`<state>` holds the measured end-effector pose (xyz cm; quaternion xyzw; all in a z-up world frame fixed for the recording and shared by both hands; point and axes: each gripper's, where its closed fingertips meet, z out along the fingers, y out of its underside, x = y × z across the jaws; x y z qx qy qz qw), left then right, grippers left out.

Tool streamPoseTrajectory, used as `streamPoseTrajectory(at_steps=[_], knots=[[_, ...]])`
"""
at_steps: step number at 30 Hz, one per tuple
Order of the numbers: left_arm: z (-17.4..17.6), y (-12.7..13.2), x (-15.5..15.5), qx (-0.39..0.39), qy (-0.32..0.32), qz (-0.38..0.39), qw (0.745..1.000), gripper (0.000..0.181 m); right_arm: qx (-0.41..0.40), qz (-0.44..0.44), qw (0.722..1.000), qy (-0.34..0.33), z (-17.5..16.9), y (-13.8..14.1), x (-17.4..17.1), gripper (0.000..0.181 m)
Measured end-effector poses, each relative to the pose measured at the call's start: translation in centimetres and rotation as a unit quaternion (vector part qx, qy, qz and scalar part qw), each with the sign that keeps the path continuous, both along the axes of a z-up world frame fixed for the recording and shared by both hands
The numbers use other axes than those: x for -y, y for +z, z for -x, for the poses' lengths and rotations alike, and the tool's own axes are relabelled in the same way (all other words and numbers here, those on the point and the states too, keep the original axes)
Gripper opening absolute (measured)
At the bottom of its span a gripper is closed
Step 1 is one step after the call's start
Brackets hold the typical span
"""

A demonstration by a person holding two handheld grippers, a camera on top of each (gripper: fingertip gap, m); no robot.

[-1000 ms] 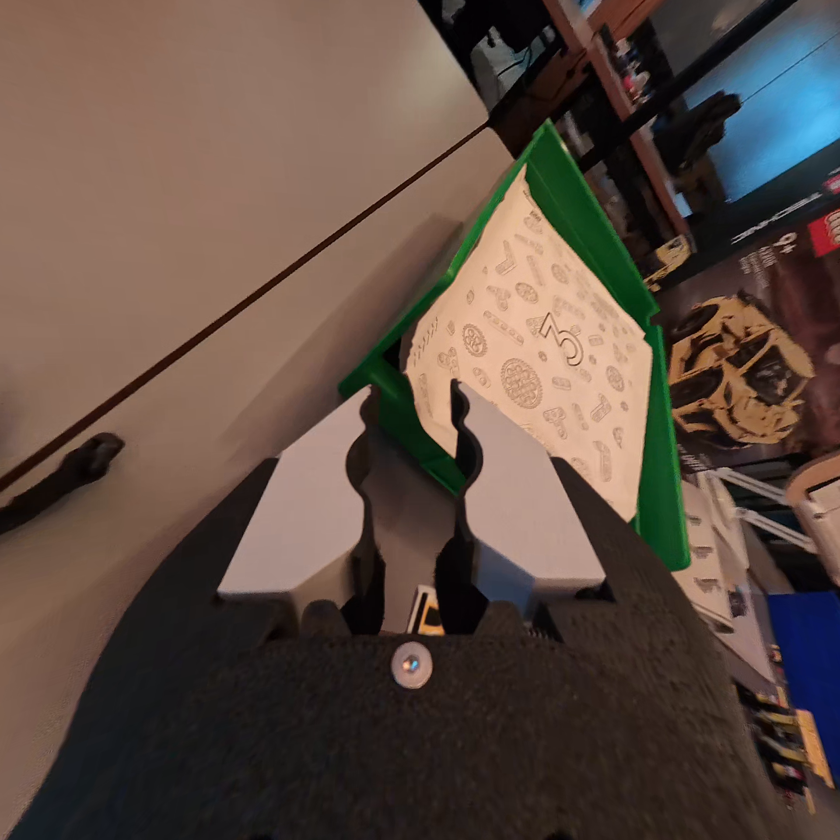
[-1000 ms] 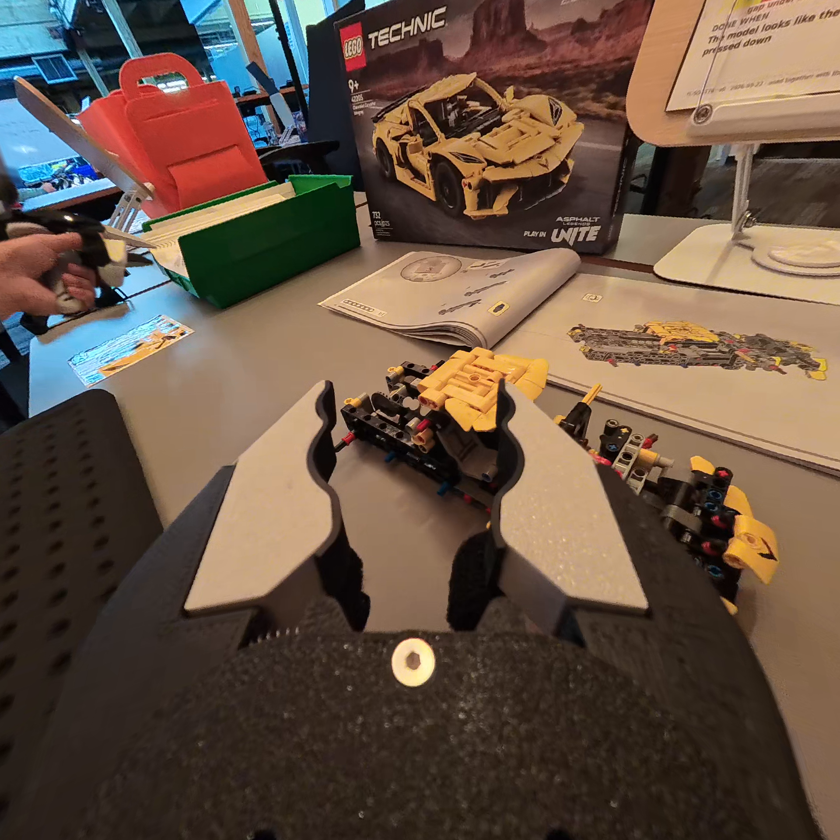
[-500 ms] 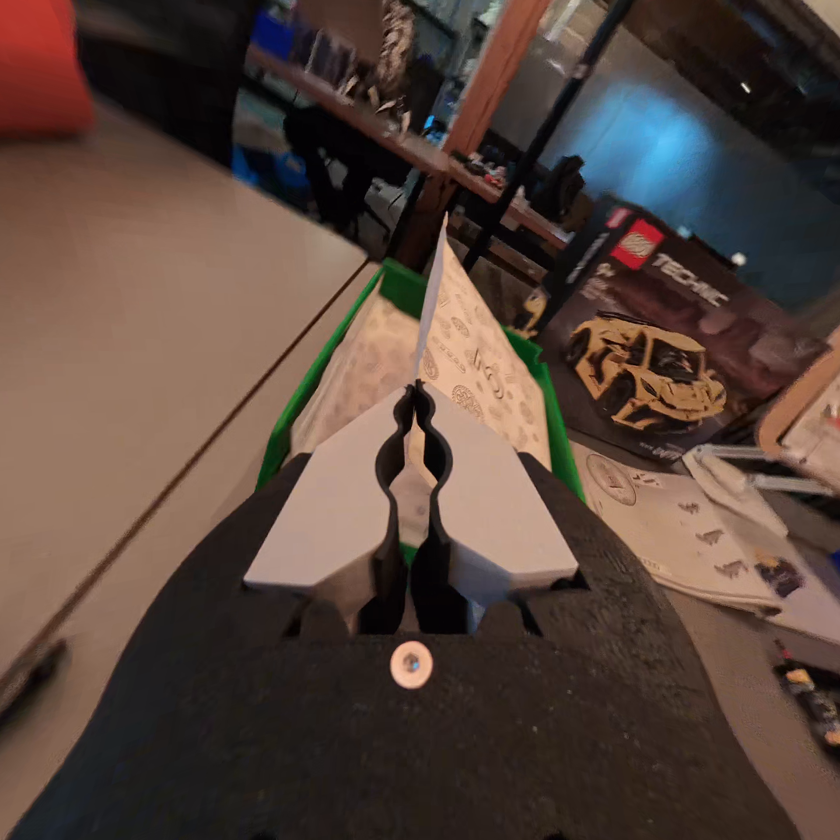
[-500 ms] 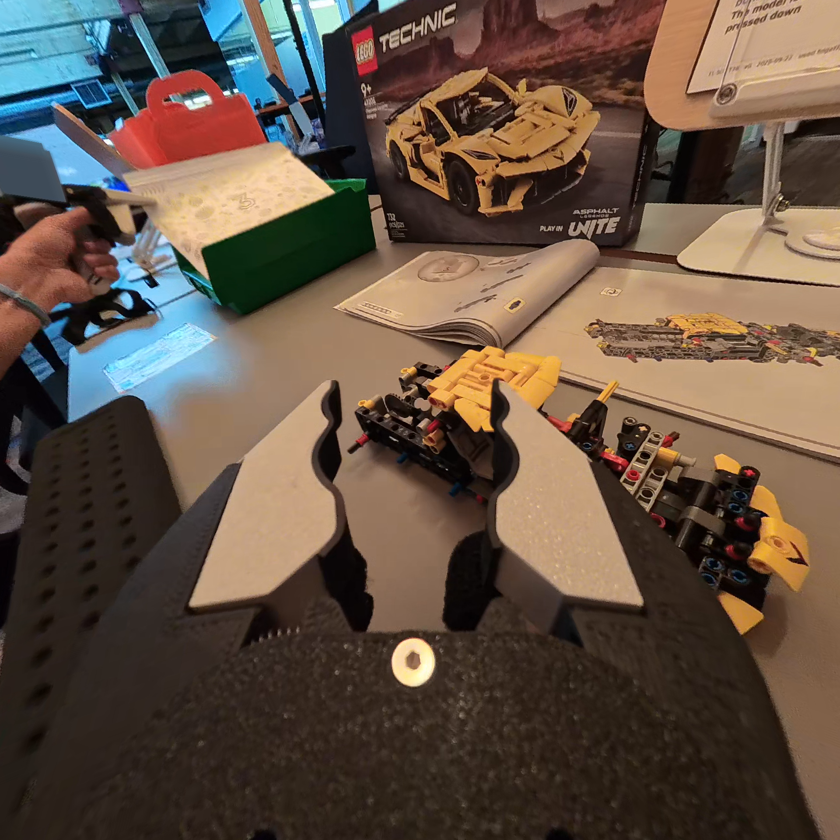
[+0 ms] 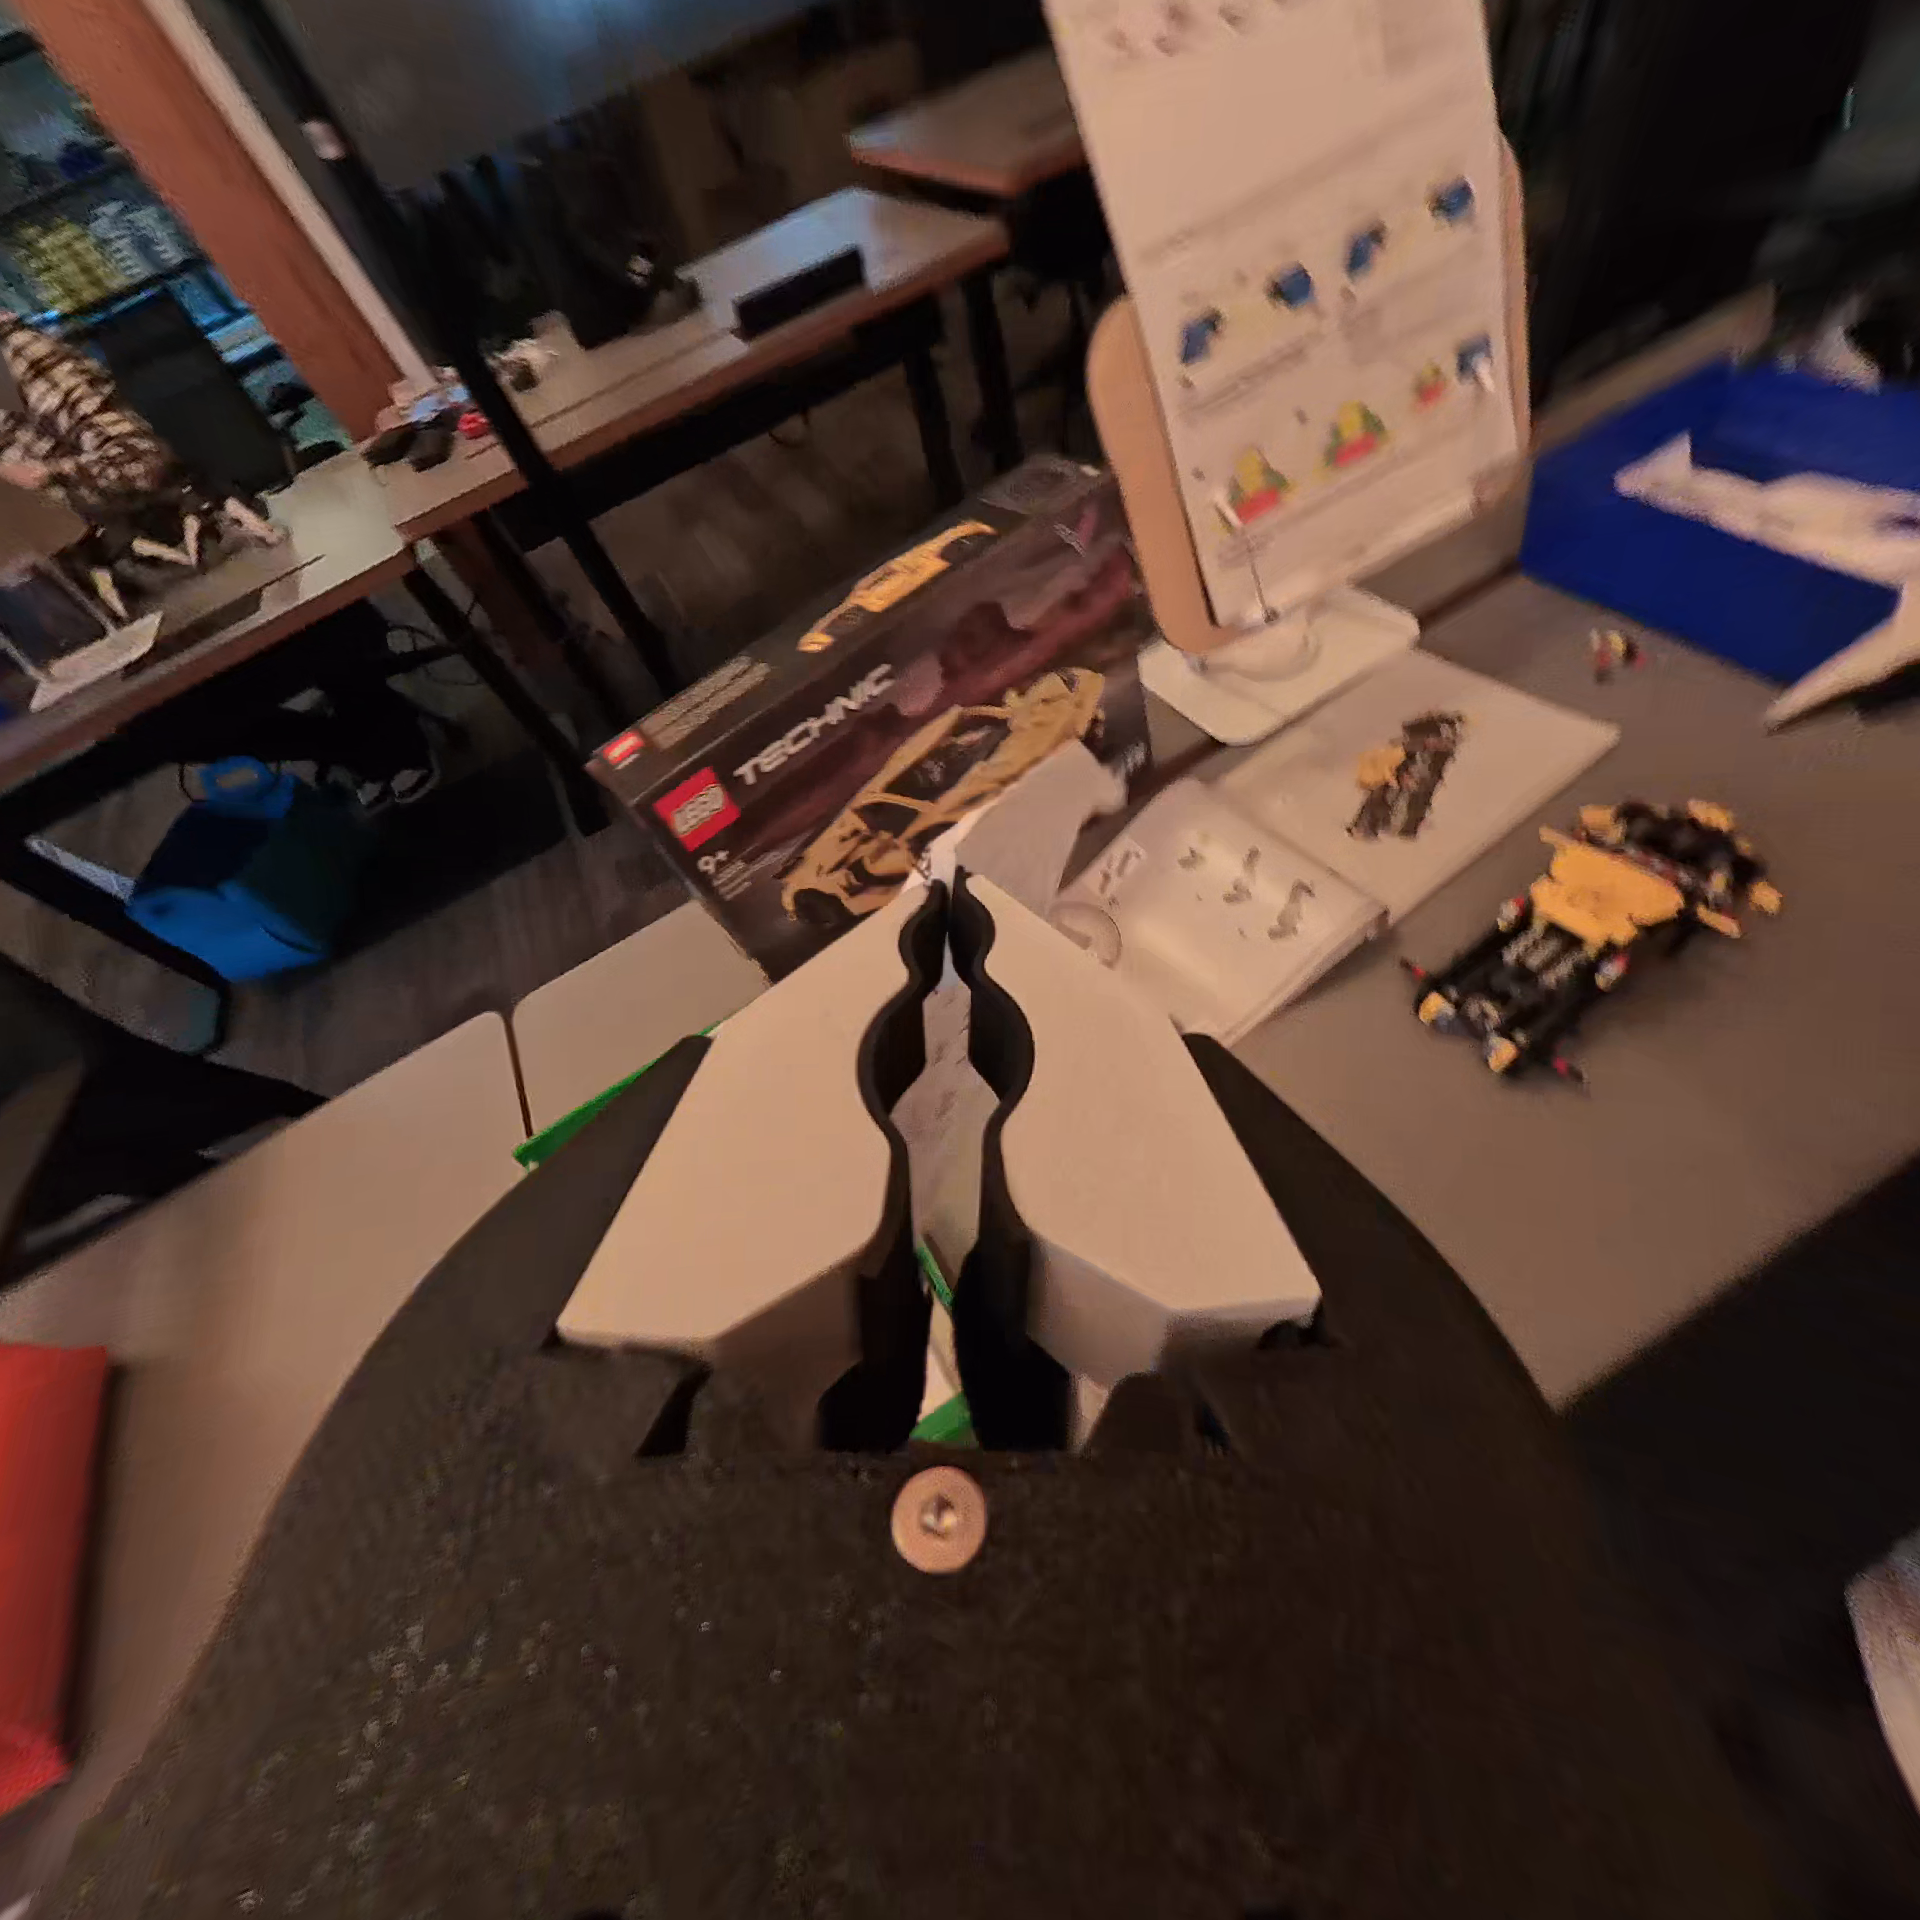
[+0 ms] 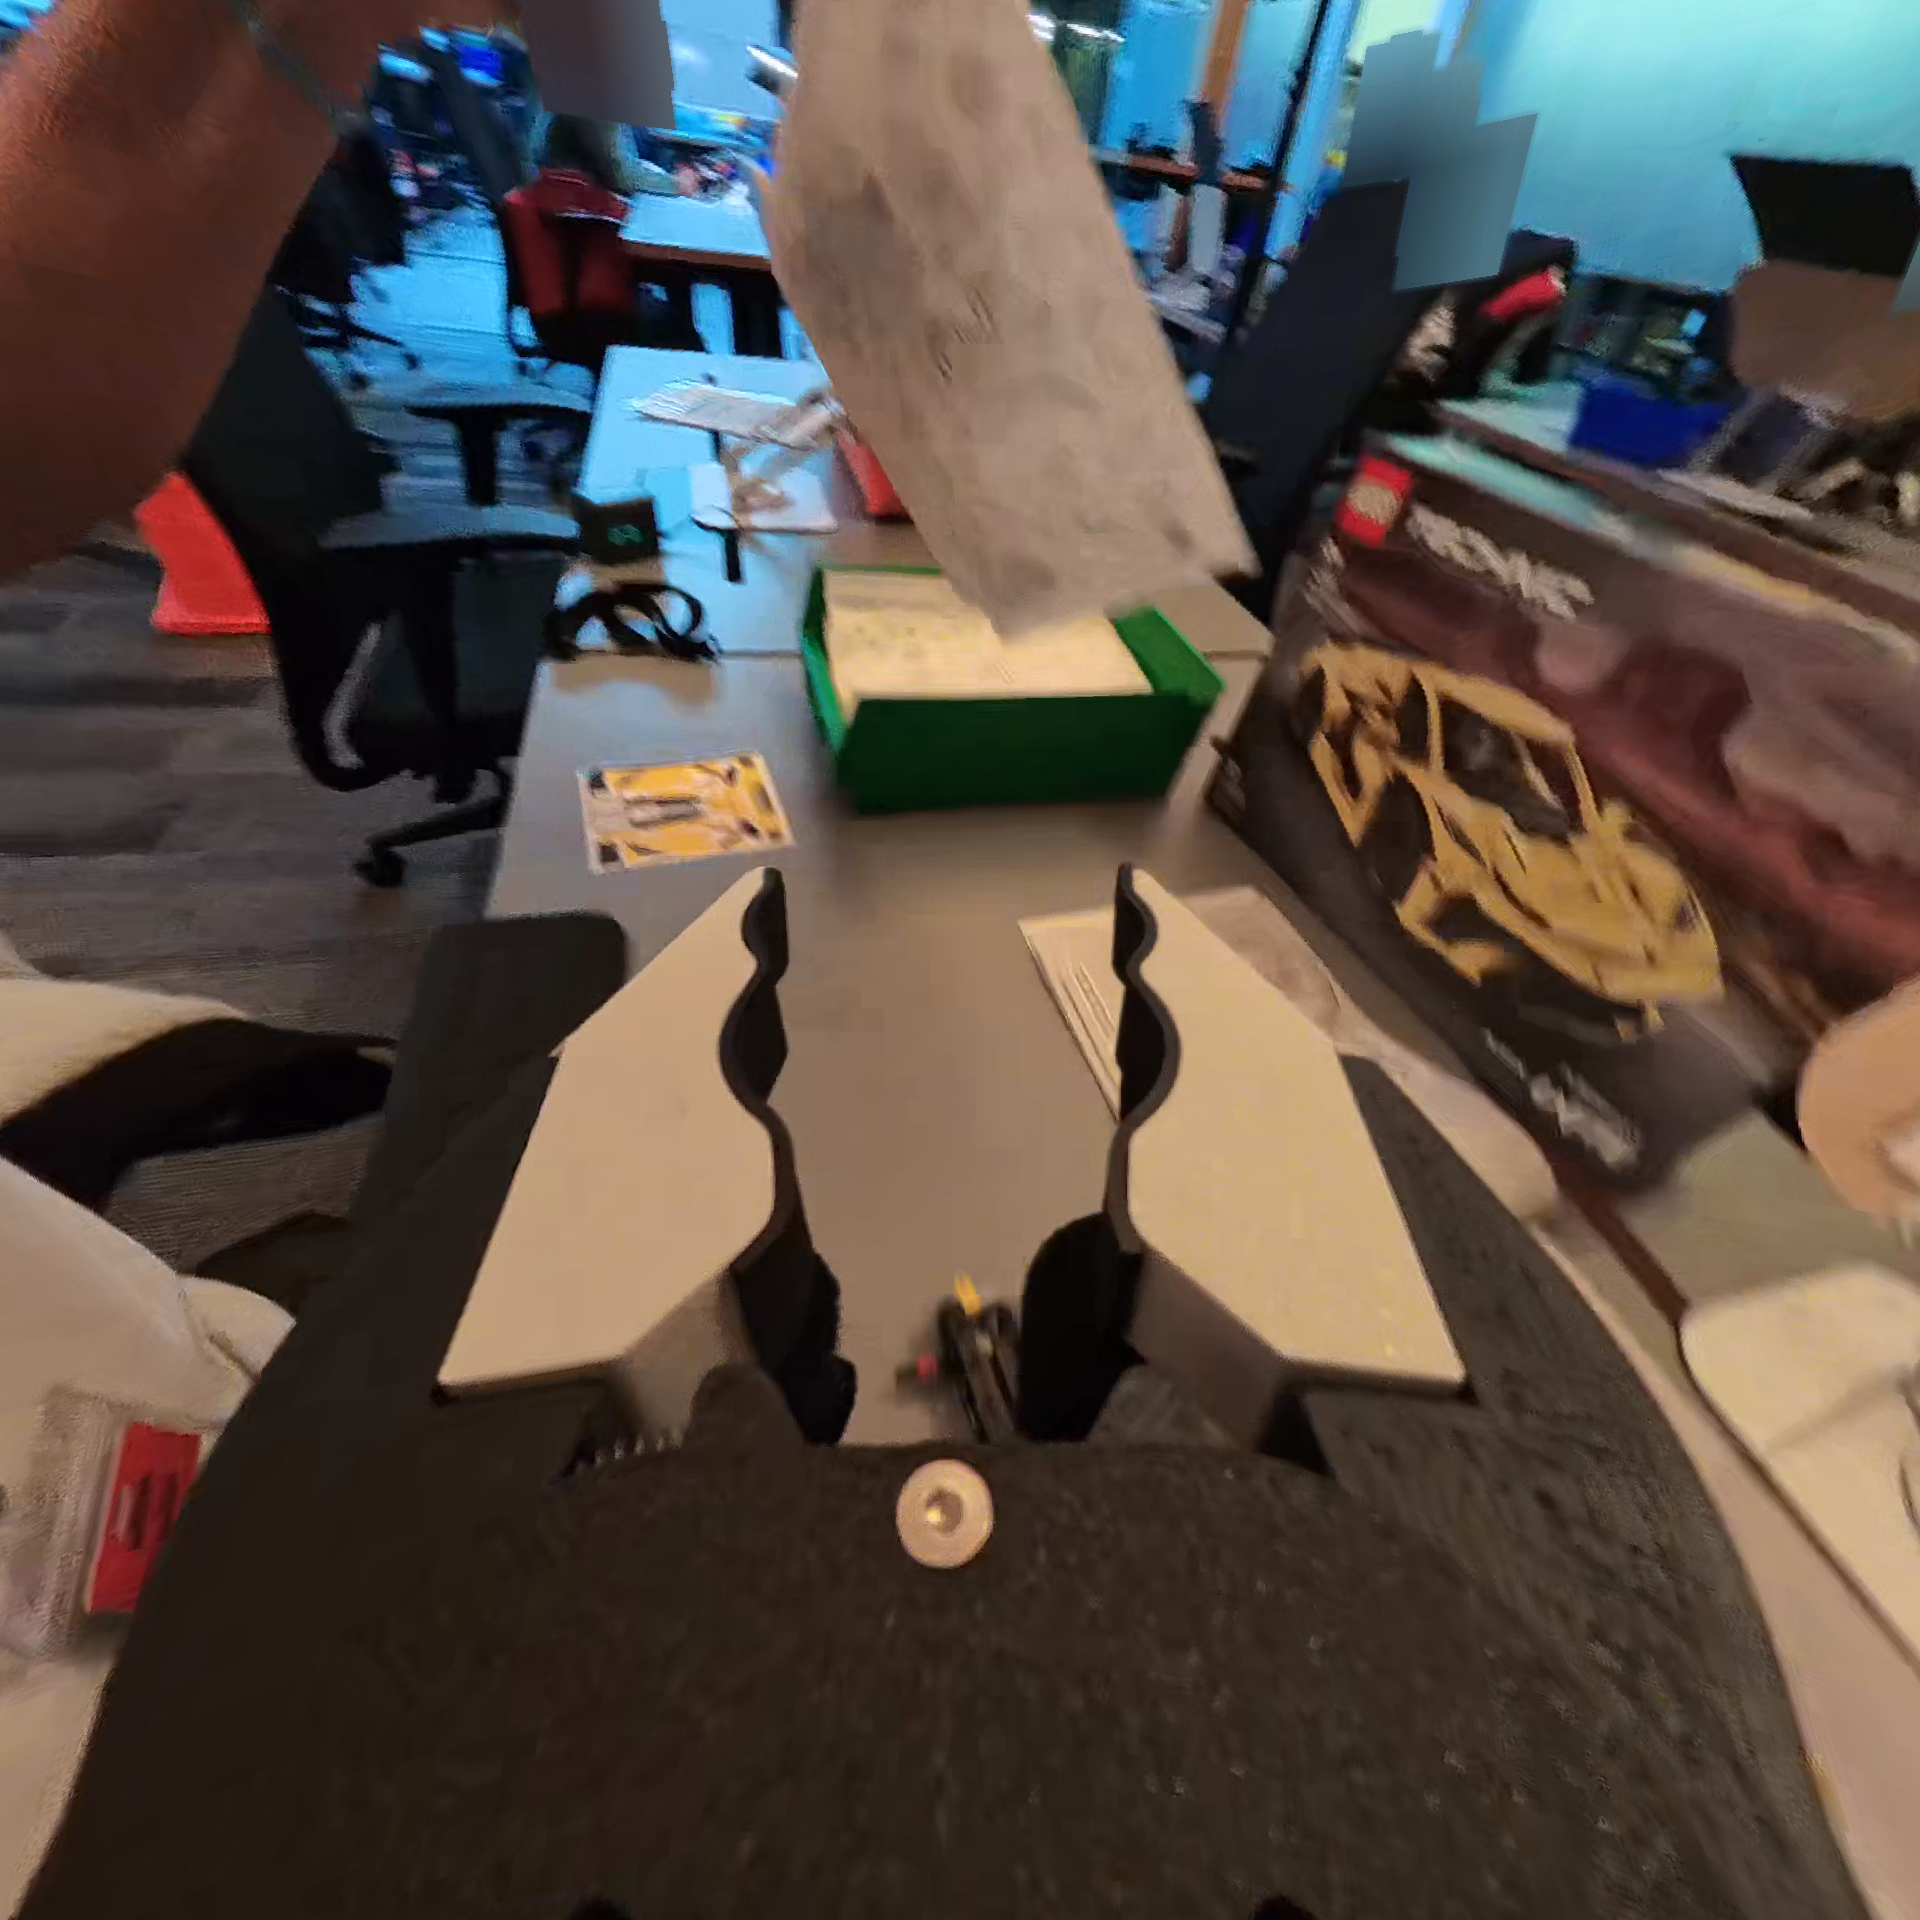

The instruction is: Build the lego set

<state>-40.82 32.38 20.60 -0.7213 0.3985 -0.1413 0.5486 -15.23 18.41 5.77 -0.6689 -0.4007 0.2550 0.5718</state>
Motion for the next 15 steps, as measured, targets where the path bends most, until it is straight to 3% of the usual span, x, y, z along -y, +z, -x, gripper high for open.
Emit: streamPoseTrajectory(at_steps=[3,6,8,11,15], knots=[[-4.5,-0.5,3.0,-0.079,-0.043,-0.003,0.996,0.0,-0.013,-0.012,0.998,0.053,4.3,5.6,-0.1,0.06],[-8.8,-2.7,5.7,-0.088,-0.098,0.017,0.991,0.0,-0.031,-0.019,0.995,0.09,7.4,10.3,-0.4,0.054],[-11.4,-4.3,7.4,-0.069,-0.137,0.036,0.987,0.0,-0.004,-0.042,0.995,0.092,8.6,11.9,-0.7,0.054],[-14.6,-6.4,10.1,-0.036,-0.199,0.07,0.977,0.0,0.071,-0.083,0.99,0.089,9.4,11.9,-1.4,0.046],[-17.1,-8.7,12.3,-0.033,-0.244,0.089,0.965,0.0,0.157,-0.008,0.974,0.162,9.7,8.3,0.1,0.044]])
